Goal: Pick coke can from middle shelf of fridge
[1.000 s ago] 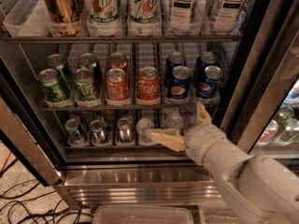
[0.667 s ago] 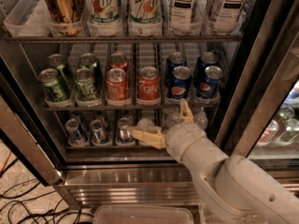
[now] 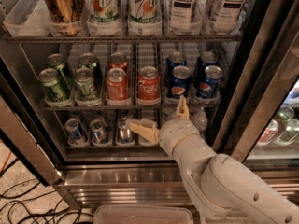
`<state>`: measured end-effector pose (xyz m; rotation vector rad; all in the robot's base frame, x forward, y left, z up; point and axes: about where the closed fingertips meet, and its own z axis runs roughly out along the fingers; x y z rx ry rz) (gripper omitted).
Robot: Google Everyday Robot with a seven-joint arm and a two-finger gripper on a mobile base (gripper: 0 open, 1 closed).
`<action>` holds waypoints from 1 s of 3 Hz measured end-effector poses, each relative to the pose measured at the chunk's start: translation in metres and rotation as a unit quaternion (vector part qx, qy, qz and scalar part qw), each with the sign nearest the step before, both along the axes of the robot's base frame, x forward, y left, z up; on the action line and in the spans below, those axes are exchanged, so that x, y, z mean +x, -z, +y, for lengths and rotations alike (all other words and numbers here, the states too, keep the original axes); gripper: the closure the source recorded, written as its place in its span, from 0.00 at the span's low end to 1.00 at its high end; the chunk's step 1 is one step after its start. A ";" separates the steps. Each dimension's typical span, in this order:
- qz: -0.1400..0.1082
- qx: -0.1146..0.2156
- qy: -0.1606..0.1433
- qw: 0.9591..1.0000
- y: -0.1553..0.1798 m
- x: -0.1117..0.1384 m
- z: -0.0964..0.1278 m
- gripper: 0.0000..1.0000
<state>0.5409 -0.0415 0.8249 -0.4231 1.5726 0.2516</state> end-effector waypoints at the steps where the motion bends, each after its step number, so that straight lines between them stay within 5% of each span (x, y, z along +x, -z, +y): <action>1: 0.000 0.000 0.000 1.000 0.000 0.000 0.000 0.00; 3: -0.005 0.015 0.001 1.000 -0.005 0.016 -0.003 0.00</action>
Offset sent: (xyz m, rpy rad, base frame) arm 0.0104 -0.0115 0.0012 0.0515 0.0134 -0.0129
